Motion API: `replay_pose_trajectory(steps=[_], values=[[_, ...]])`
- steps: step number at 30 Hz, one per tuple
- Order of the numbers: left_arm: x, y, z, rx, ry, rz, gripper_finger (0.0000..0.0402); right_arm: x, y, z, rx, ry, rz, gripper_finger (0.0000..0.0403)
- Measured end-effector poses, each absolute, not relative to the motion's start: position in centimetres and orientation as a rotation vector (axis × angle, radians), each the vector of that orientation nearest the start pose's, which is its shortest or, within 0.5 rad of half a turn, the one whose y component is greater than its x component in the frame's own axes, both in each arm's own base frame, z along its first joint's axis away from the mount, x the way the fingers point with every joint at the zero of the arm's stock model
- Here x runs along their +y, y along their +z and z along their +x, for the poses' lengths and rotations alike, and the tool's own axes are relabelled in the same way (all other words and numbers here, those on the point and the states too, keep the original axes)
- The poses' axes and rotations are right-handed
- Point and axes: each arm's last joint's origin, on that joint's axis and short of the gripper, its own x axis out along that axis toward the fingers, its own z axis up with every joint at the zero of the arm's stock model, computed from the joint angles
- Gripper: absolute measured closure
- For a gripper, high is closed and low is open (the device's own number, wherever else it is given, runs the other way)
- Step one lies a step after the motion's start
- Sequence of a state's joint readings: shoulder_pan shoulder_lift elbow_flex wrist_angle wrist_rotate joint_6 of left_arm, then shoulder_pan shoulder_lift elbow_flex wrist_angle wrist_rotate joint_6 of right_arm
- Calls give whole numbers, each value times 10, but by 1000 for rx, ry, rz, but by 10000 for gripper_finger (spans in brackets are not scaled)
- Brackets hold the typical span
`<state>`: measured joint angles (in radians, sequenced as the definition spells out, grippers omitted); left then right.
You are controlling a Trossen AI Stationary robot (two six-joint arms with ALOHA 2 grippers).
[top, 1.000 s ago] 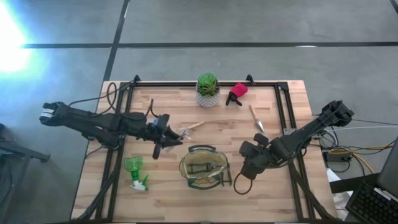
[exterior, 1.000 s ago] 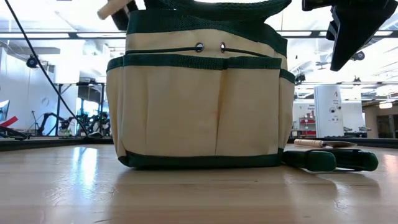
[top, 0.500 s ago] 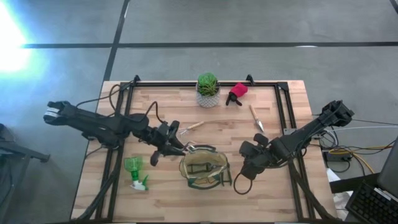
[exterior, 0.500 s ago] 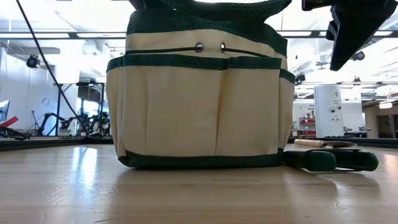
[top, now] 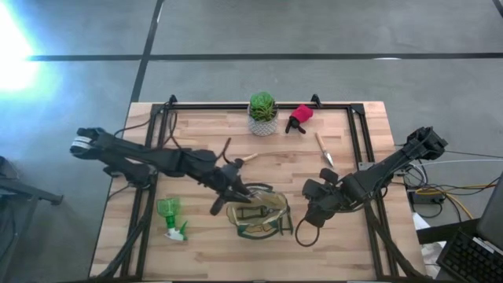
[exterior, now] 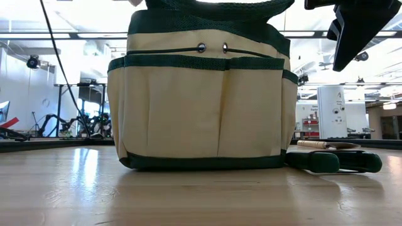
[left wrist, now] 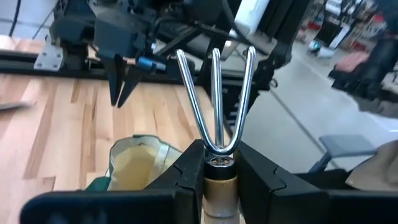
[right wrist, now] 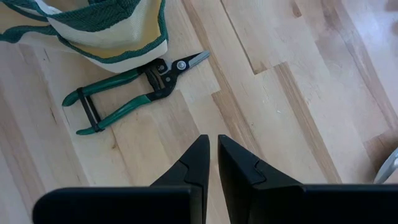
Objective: Pick & Place Garden tools in Gardening bag
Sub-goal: Put the left brown hand rake into the white gardening bag
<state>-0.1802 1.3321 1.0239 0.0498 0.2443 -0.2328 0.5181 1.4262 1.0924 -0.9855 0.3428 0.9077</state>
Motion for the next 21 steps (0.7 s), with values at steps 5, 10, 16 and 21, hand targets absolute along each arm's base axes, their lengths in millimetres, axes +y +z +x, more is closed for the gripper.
replay_pose_trajectory(steps=[5,10,16,21], values=[[-61,318,307,386,-323,-209,334,119,249,228,1130,-387,246,376],[-63,313,316,472,-238,-181,334,119,249,228,1129,-387,247,376],[-69,306,320,507,-241,-154,334,119,249,228,1128,-386,248,376],[-70,301,322,535,-230,-145,334,119,249,228,1127,-386,249,376]])
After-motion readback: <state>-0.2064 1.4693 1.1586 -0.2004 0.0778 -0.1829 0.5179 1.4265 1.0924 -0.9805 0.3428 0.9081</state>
